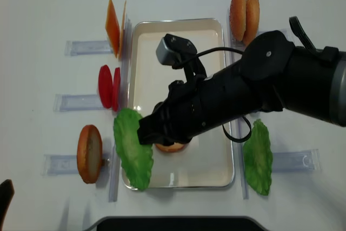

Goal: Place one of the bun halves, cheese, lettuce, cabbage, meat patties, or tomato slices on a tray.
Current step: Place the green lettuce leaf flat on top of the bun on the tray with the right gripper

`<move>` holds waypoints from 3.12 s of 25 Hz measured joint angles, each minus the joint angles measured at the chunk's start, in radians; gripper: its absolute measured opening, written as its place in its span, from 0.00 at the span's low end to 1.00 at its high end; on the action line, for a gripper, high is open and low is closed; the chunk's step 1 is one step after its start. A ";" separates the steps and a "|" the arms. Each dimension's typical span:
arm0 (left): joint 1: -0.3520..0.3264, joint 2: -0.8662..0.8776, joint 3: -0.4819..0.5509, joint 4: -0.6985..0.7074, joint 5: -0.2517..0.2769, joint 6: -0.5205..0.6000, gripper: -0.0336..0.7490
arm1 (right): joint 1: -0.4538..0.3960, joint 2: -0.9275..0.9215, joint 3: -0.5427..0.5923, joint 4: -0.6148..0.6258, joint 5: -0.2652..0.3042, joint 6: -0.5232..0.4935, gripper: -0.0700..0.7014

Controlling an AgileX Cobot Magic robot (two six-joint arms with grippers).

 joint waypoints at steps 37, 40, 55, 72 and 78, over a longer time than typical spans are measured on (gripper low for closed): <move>0.000 0.000 0.000 0.000 0.000 0.000 0.56 | -0.178 0.180 0.000 0.064 0.063 -0.295 0.12; 0.000 0.000 0.000 0.000 0.000 0.000 0.56 | -0.178 0.181 0.000 0.032 0.063 -0.291 0.12; 0.000 0.000 0.000 0.000 0.000 0.000 0.56 | -0.178 0.181 0.000 -0.010 0.001 -0.287 0.12; 0.000 0.000 0.000 0.000 0.000 0.000 0.56 | -0.178 0.181 0.000 -0.084 -0.048 -0.284 0.15; 0.000 0.000 0.000 0.000 0.000 0.000 0.56 | -0.178 0.181 0.000 -0.092 -0.069 -0.284 0.39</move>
